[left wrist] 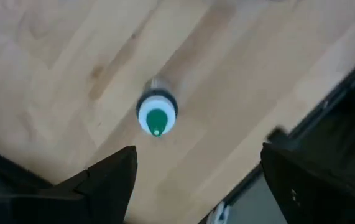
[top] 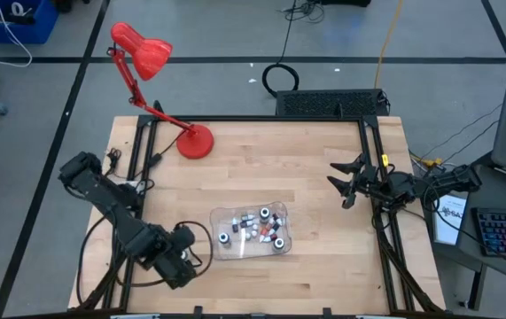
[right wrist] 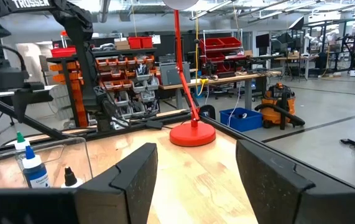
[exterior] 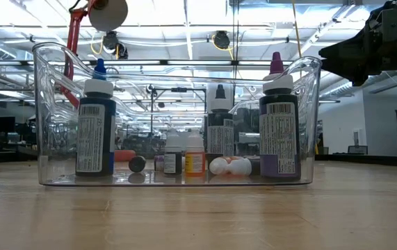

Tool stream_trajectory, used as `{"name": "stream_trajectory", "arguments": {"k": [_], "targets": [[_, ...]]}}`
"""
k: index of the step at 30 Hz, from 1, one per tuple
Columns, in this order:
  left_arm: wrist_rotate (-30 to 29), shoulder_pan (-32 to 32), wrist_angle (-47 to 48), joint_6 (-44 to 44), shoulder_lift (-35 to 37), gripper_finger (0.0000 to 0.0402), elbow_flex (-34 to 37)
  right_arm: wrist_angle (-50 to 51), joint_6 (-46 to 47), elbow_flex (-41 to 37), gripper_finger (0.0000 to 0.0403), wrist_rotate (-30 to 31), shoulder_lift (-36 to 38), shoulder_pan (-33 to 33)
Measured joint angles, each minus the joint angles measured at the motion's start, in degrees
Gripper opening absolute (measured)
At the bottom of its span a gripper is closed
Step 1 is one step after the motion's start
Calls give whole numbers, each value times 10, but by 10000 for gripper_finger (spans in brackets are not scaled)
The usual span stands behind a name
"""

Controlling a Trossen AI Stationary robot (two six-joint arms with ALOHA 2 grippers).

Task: Pick & Place food coloring
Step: Put the large green food coloring into the bin

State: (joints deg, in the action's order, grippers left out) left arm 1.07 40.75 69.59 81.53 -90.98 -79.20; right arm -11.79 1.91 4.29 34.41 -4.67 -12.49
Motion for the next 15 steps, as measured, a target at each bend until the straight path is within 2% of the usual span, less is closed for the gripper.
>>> {"name": "stream_trajectory", "arguments": {"k": [3,9,12,15], "targets": [[-54,20,16,46,1,324,0,0,0,0,207,0,0,0],[-114,23,47,47,1,306,0,0,0,0,206,0,0,0],[-112,21,37,50,1,301,14,0,0,0,208,0,0,0],[-82,20,28,65,1,303,43,0,0,0,207,0,0,0]]}}
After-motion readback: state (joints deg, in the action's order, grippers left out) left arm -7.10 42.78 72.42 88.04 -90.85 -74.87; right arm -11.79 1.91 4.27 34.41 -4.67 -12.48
